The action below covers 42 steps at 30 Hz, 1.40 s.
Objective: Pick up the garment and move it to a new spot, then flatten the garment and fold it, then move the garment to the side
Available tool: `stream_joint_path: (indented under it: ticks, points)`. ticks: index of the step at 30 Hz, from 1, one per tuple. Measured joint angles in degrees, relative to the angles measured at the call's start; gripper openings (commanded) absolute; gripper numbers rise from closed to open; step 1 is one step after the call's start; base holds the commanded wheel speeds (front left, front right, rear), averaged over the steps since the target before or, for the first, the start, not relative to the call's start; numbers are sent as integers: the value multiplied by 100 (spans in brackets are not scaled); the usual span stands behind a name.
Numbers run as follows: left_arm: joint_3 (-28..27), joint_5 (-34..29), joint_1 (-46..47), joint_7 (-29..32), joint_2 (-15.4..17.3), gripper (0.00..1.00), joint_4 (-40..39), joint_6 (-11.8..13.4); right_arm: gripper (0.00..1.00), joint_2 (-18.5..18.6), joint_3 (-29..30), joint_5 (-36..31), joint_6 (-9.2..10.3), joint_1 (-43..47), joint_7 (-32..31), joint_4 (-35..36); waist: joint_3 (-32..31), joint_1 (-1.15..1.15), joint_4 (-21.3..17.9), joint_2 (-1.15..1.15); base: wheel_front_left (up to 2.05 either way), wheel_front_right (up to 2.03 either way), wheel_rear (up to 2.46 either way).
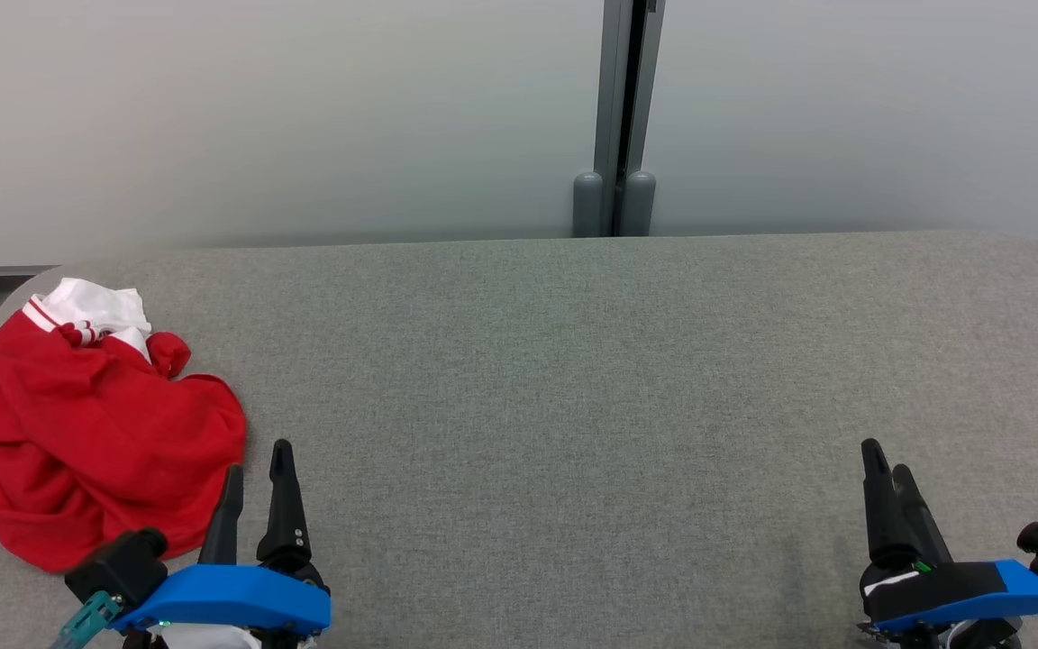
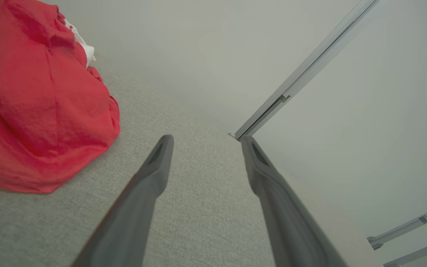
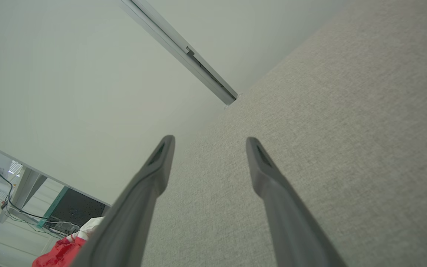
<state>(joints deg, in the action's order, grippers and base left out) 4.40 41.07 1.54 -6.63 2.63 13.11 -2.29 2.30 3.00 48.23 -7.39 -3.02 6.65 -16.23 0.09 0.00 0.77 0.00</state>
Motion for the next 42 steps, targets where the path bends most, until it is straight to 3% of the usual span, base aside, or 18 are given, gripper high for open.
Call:
stream_joint_path:
  ticks: [16, 33, 42]
  points:
    - [120, -1102, -14, -241, 12, 100, 3, 51, 100, 8, -19, -998, 0, 0, 224, 33, -14, 0, 1, 0, 0, 0, 0]
    - [218, -1931, -26, -466, 18, 100, 260, 154, 100, 16, -41, -1847, -1, 0, 460, -69, -40, 0, 12, 0, 0, 0, 0]
    - [282, -2261, -26, -567, 22, 100, 372, 253, 100, 23, 4, -2627, -2, 0, 565, -71, -57, 0, 24, 0, 0, 0, 0]
